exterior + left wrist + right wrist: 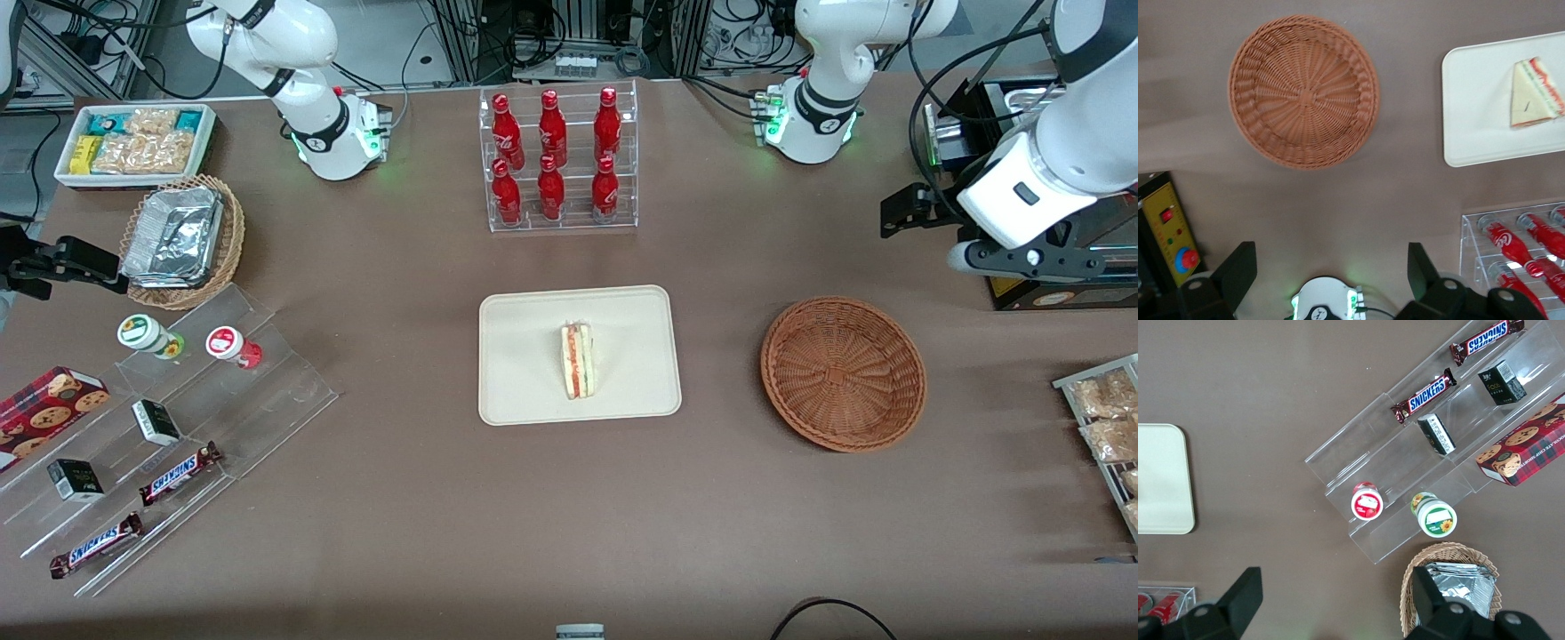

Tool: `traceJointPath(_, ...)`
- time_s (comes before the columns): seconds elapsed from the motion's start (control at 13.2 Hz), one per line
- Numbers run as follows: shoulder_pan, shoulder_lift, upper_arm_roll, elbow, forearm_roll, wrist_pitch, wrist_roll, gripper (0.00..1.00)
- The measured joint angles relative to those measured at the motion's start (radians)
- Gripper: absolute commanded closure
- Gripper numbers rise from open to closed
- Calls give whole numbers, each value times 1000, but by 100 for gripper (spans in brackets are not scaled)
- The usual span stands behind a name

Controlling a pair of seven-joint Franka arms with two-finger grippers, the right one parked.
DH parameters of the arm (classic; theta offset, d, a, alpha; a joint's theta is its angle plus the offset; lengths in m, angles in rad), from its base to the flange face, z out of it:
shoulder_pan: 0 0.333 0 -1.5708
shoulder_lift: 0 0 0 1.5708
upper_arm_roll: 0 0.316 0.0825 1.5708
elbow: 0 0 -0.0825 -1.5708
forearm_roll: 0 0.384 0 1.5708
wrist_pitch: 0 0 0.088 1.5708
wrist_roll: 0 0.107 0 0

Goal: Place sandwich from basket to tray

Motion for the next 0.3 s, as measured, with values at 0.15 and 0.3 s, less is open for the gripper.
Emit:
traceJointPath(0.15, 17, -20, 0, 0, 26, -26, 0, 0)
traceJointPath(0.3, 42, -32, 0, 0, 30, -31, 1, 0)
